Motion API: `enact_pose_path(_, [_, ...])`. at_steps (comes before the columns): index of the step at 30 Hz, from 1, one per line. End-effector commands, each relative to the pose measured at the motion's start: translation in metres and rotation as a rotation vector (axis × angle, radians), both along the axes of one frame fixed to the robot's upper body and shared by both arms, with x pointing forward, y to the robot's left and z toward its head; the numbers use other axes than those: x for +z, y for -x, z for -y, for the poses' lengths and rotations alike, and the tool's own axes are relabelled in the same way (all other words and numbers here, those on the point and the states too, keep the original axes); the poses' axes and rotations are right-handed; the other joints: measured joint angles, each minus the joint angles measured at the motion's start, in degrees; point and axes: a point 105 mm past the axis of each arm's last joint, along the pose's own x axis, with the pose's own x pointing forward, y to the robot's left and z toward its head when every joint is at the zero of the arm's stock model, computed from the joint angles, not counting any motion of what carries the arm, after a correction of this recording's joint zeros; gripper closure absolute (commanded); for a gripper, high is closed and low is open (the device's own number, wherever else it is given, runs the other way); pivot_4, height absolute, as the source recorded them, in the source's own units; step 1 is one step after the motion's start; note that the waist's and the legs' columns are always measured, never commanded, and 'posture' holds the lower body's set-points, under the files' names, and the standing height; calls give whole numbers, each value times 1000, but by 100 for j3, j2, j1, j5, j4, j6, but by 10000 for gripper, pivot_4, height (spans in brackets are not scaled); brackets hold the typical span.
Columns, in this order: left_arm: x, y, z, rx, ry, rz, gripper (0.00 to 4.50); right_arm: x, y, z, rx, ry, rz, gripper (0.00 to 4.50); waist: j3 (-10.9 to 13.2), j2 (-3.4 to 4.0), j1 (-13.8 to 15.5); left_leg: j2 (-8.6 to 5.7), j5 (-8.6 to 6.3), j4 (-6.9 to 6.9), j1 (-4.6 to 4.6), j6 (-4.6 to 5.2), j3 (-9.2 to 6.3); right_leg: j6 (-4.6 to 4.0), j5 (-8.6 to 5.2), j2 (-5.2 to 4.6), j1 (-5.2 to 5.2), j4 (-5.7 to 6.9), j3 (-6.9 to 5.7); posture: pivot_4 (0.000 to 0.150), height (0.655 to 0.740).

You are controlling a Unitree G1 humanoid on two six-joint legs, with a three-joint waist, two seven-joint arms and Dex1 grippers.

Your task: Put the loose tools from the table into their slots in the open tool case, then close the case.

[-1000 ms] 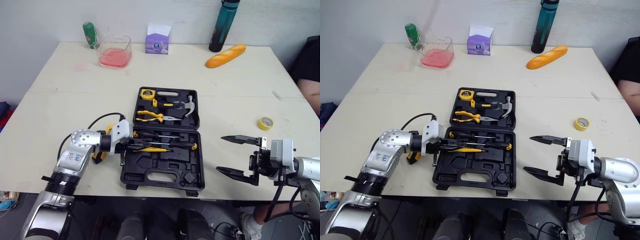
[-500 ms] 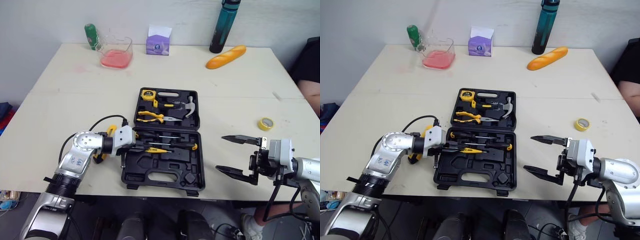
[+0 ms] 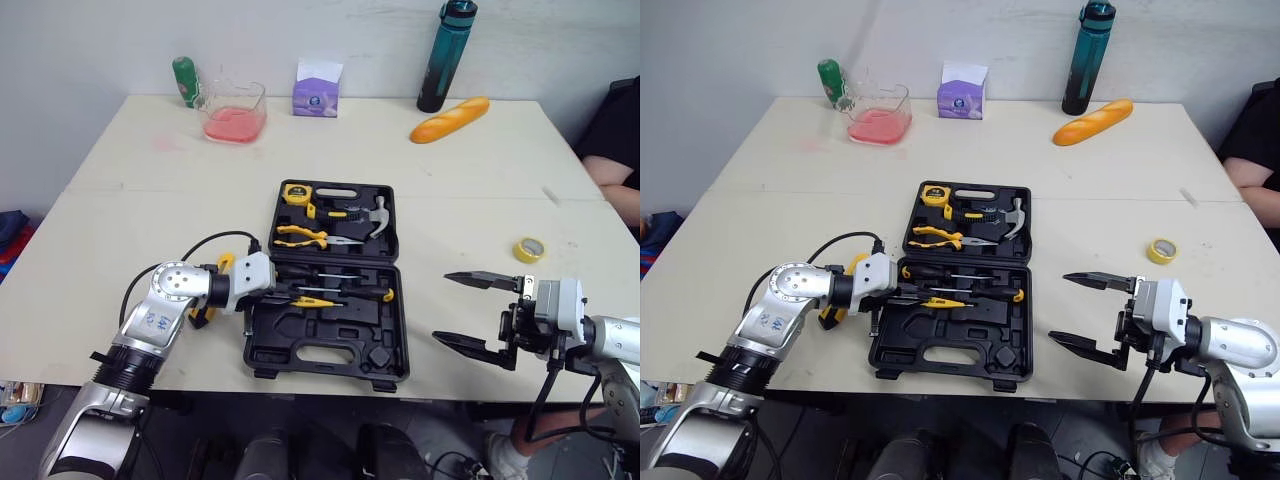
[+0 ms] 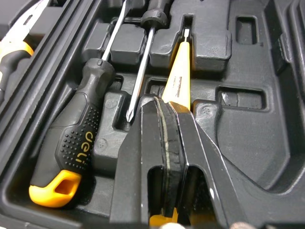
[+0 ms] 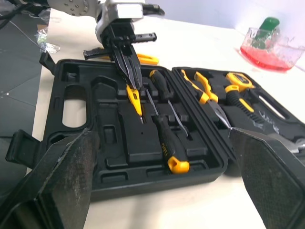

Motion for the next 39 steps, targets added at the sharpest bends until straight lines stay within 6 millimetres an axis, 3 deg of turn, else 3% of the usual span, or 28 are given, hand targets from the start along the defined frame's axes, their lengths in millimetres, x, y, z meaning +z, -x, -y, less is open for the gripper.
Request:
enact_pose_path(1, [23, 1, 0, 11, 101, 63, 44728, 14, -1, 17, -57, 34, 49, 0, 4, 0, -7, -2, 0, 0, -3, 1, 1, 0, 0, -3, -3, 1, 0, 1500, 7400])
enact_pose_path(4, [56, 1, -9, 46, 206, 138, 44728, 20, -5, 34, -106, 69, 52, 0, 30, -14, -11, -3, 0, 1, -20, 3, 2, 0, 0, -8, -17, 1, -2, 1500, 7400])
enact_pose_path(7, [74, 1, -38, 147, 237, 184, 44728, 27, -10, 54, -157, 118, 54, 0, 33, -18, -40, -3, 1, 1, -26, 3, 0, 2, 1, -9, -20, 2, -5, 1500, 7400])
enact_pose_path(8, [77, 5, -56, 190, 235, 177, 38562, 32, -14, 68, -200, 142, 58, 0, 33, -17, -63, -3, 1, 0, -24, 3, 3, 2, 1, -8, -20, 0, -10, 1500, 7400])
enact_pose_path(10, [78, 13, -86, 264, 211, 171, 32454, 42, -23, 91, -293, 141, 61, 0, 38, -9, -145, -2, 1, -6, -22, 4, 7, 2, 1, -8, -19, 0, -18, 1500, 7400])
enact_pose_path(13, [73, 23, -134, 446, 176, 180, 17408, 59, -34, 128, -426, 152, 75, 0, 57, -7, -225, -5, 1, -15, -16, 5, 13, 2, 1, -15, -20, -4, -19, 1500, 7400])
enact_pose_path(17, [69, 41, -185, 635, 146, 211, 1521, 73, -39, 155, -500, 204, 123, 0, 66, 0, -249, -2, -1, -22, -16, 2, 18, 1, 0, -46, -31, -18, -14, 1500, 7400])
enact_pose_path(20, [66, 58, -232, 826, 119, 242, 663, 63, -36, 179, -550, 325, 93, 0, 67, 1, -257, -5, -1, -49, -17, -1, 15, 1, 0, -52, -34, -33, -15, 1500, 7400])
enact_pose_path(25, [64, 82, -286, 1035, 77, 275, 663, 66, -37, 215, -724, 391, 78, 0, 75, 14, -325, -9, -4, -63, -17, -5, 28, 1, 0, -54, -44, -41, -16, 1500, 7400])
enact_pose_path(32, [47, 107, -308, 1143, 32, 231, 663, 60, -41, 240, -879, 438, 88, 0, 75, 15, -358, -3, -9, -73, -26, -14, 72, 1, 0, -55, -98, -18, 20, 1500, 7400])
enact_pose_path(39, [48, 107, -304, 1123, 44, 219, 663, 52, -45, 229, -811, 411, 100, 0, 76, 16, -387, -1, -12, -75, -25, -19, 93, 1, 0, -54, -113, -9, 37, 1500, 7400])
